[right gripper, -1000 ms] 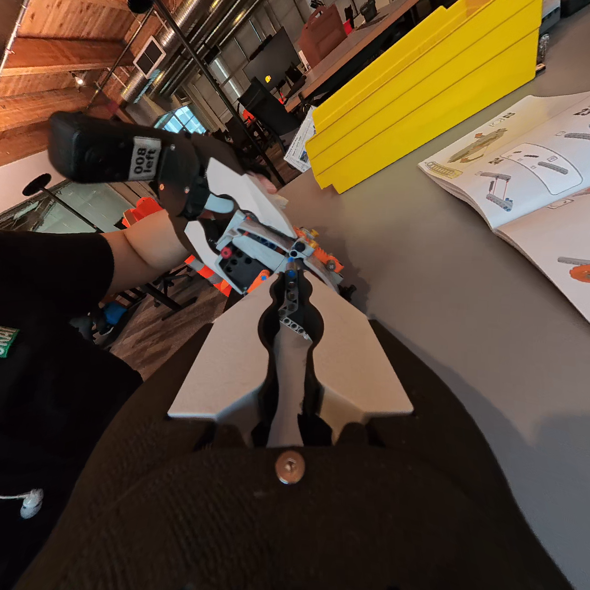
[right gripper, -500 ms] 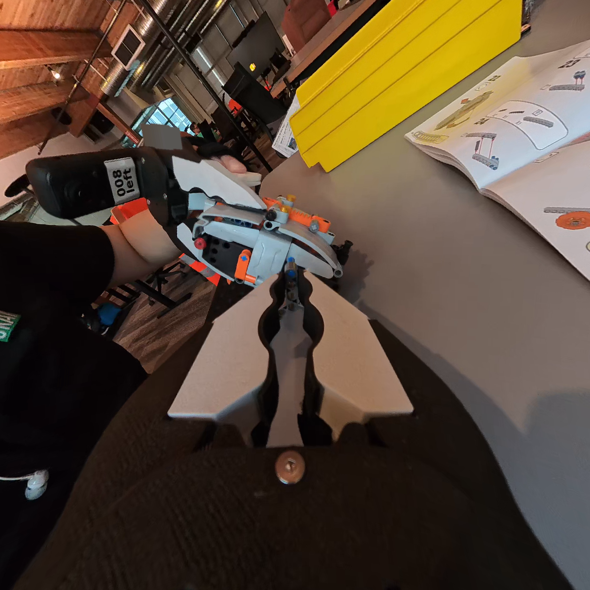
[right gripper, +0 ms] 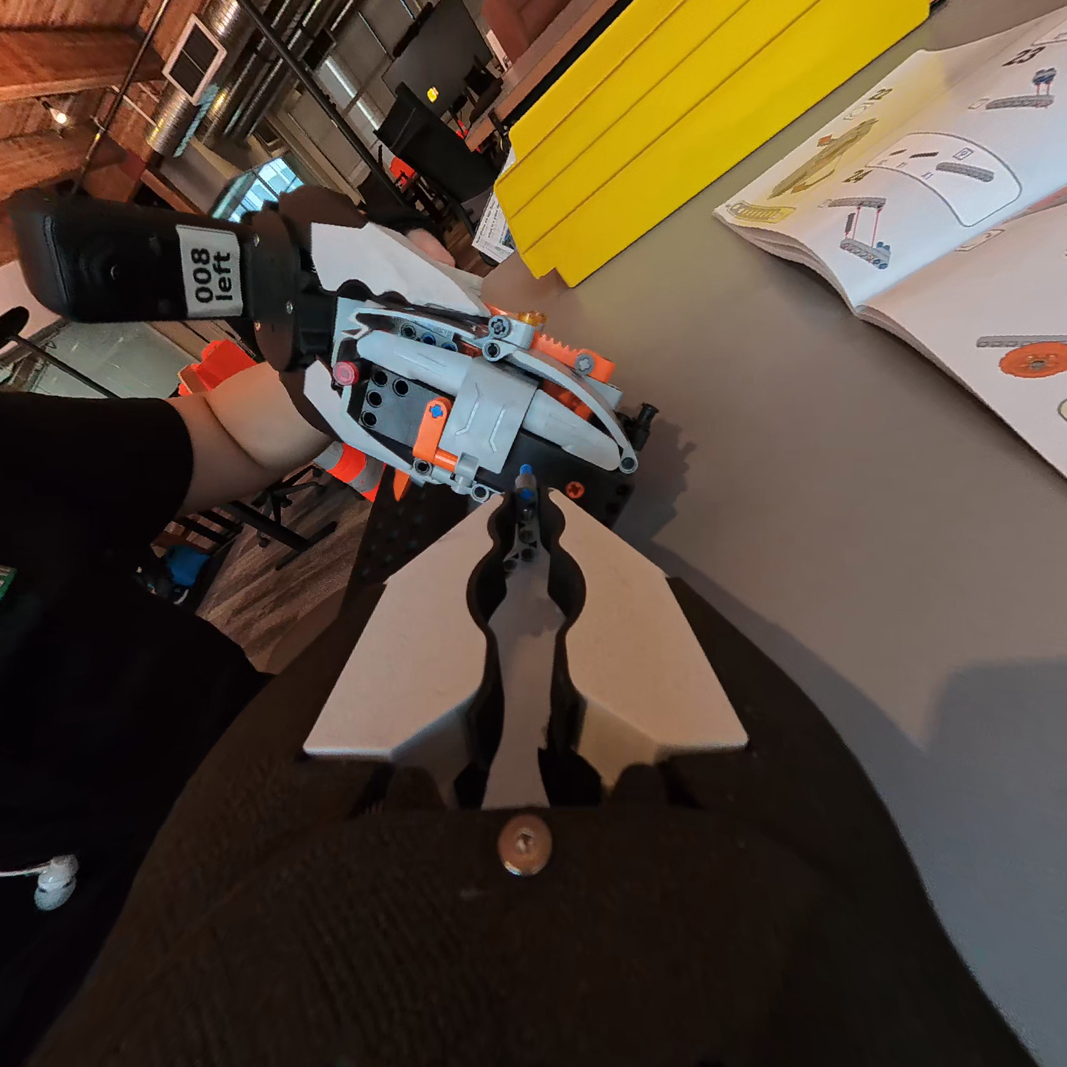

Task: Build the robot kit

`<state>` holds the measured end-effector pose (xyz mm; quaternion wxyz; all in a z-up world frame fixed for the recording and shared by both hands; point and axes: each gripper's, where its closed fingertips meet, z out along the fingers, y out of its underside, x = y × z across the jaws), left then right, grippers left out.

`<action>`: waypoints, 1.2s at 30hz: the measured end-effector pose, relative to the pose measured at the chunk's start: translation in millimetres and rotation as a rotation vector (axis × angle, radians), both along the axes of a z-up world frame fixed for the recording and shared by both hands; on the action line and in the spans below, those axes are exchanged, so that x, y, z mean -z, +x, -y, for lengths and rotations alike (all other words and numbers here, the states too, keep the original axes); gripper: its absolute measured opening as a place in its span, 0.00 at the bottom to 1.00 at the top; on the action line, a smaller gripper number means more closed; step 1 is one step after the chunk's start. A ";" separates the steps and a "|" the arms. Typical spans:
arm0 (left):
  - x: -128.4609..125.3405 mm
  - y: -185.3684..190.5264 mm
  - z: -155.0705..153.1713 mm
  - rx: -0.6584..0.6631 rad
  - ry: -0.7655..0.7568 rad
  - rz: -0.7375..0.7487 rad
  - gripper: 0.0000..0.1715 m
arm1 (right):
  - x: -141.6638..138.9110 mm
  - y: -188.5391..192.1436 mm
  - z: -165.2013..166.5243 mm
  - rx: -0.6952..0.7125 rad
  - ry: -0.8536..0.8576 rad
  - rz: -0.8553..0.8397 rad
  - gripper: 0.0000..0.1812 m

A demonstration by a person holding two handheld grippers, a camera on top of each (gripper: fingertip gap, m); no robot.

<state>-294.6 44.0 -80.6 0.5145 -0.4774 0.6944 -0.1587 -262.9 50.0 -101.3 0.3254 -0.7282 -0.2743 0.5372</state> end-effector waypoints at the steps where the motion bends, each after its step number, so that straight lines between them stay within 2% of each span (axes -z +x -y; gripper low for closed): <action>1: -0.3 1.3 -0.9 -0.001 -0.014 -0.001 0.35 | 0.4 0.5 -0.7 0.002 -0.005 -0.003 0.03; 8: -1.2 13.9 -7.3 0.023 -0.107 0.034 0.35 | -1.5 6.7 -5.0 0.031 -0.001 -0.010 0.04; 13: -0.5 7.9 -26.7 -0.003 -0.325 0.117 0.35 | -5.6 11.1 -8.1 0.051 0.004 -0.025 0.03; 17: 5.4 -4.0 -37.6 -0.024 -0.437 0.124 0.36 | -6.9 12.3 -9.0 0.055 0.003 -0.028 0.03; 23: 13.5 -18.7 -39.0 -0.027 -0.414 0.074 0.36 | -7.3 10.1 -8.0 0.049 -0.002 -0.030 0.04; 29: 21.7 -30.2 -39.8 -0.042 -0.398 0.104 0.37 | -7.1 6.5 -5.9 0.042 -0.001 -0.028 0.03; 33: 38.7 -38.3 -40.3 -0.074 -0.349 0.059 0.39 | -8.7 4.3 -5.2 0.041 -0.008 -0.045 0.03; 36: 44.5 -38.2 -36.3 -0.066 -0.351 0.091 0.38 | -11.1 2.3 -4.2 0.036 -0.005 -0.057 0.03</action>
